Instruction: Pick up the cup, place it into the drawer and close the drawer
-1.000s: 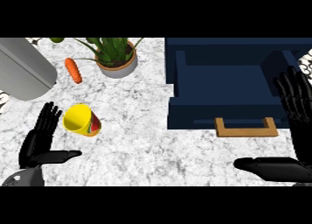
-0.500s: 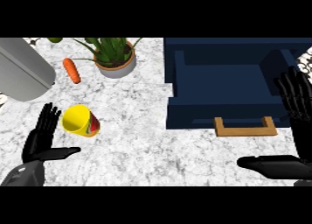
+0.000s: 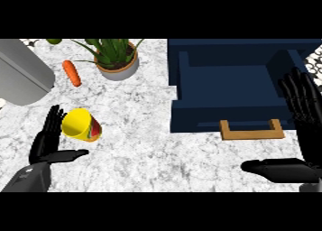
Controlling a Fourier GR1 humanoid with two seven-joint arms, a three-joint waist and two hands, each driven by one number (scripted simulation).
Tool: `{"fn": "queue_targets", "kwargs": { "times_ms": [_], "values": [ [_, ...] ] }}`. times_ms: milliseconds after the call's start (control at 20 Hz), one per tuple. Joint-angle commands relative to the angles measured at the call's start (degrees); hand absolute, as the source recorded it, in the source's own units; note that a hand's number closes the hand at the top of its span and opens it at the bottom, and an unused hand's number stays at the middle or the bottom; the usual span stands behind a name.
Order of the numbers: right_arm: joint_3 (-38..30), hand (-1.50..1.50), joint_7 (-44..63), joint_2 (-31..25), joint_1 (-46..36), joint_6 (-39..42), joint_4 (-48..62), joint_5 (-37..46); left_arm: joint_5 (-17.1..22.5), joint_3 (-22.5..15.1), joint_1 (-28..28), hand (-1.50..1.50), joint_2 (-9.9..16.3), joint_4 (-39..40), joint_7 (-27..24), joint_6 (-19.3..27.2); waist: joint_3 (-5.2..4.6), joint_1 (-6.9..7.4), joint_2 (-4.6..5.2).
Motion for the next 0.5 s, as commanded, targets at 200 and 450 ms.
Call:
{"fn": "queue_targets", "kwargs": {
  "times_ms": [200,450],
  "values": [
    [-1.42,-1.5,2.77,-1.14,-3.46,0.61,1.12,-1.69,-1.03,-0.26,-0.63,-1.5,-1.17,2.84,-6.66,-2.65,-0.08,-0.38,0.25],
    [-1.6,-1.5,3.91,-1.26,-4.39,0.42,0.82,-1.72,-0.32,0.06,-0.29,-1.5,0.59,2.47,-6.2,-8.18,-0.03,0.08,0.09]
  ]
}}
